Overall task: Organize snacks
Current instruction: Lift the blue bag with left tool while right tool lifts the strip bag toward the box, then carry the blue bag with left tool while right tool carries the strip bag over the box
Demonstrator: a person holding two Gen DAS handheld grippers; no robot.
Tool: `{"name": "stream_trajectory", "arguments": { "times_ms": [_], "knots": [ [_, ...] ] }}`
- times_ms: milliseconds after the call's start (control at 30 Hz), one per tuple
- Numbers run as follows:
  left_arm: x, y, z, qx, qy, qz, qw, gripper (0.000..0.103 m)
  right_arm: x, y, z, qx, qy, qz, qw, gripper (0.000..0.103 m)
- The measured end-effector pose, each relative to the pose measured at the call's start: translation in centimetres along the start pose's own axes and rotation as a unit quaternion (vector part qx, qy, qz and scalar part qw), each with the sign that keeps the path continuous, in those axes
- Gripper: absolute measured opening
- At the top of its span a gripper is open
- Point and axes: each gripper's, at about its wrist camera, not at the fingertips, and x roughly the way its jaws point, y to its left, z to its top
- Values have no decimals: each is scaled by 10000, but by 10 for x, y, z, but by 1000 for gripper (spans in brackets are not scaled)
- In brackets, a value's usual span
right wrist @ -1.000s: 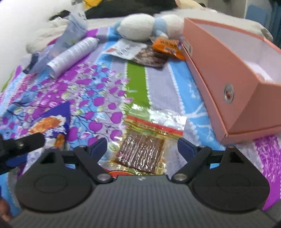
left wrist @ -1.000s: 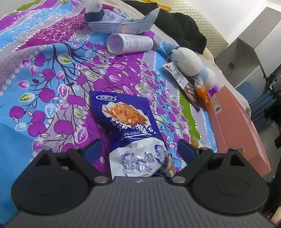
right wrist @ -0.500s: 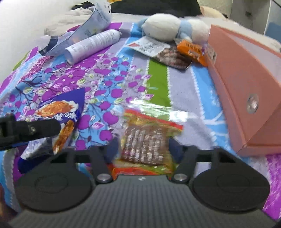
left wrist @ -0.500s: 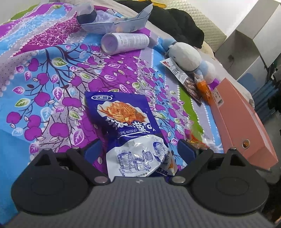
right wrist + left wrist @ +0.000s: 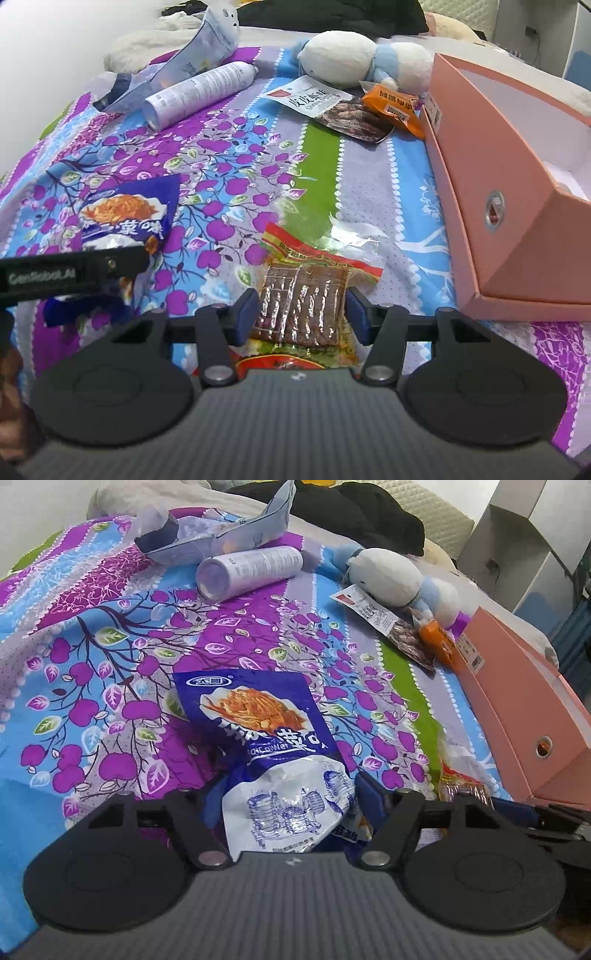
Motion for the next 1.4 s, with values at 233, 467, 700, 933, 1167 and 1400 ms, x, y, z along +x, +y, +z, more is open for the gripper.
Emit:
{"name": "stream_trajectory", "arguments": {
  "times_ms": [233, 467, 700, 933, 1167, 1400],
  "knots": [
    [-19, -9, 0, -97, -101, -83, 9999, 71, -19, -4, 1, -59, -91, 98, 9999, 54],
    [-47, -21, 6, -152, -304, -302, 9990, 72, -43, -10, 4, -66, -258, 143, 9995, 54],
    [-74, -37, 16, -115, -478, -368, 9981, 72, -67, -16, 11, -106, -415, 161, 9990, 54],
    [-96, -51, 27, -88, -606, -466, 9970, 72, -91, -20, 22, -112, -612, 183, 9979, 54],
    [-116, -67, 44, -75, -640, -625, 9960, 72, -114, -27, 37, -40, -858, 212, 9961, 54],
    [-138, -90, 63, 24, -788, -798, 9937, 72, -134, -38, 55, 111, -1043, 211, 9943, 54]
  ]
}}
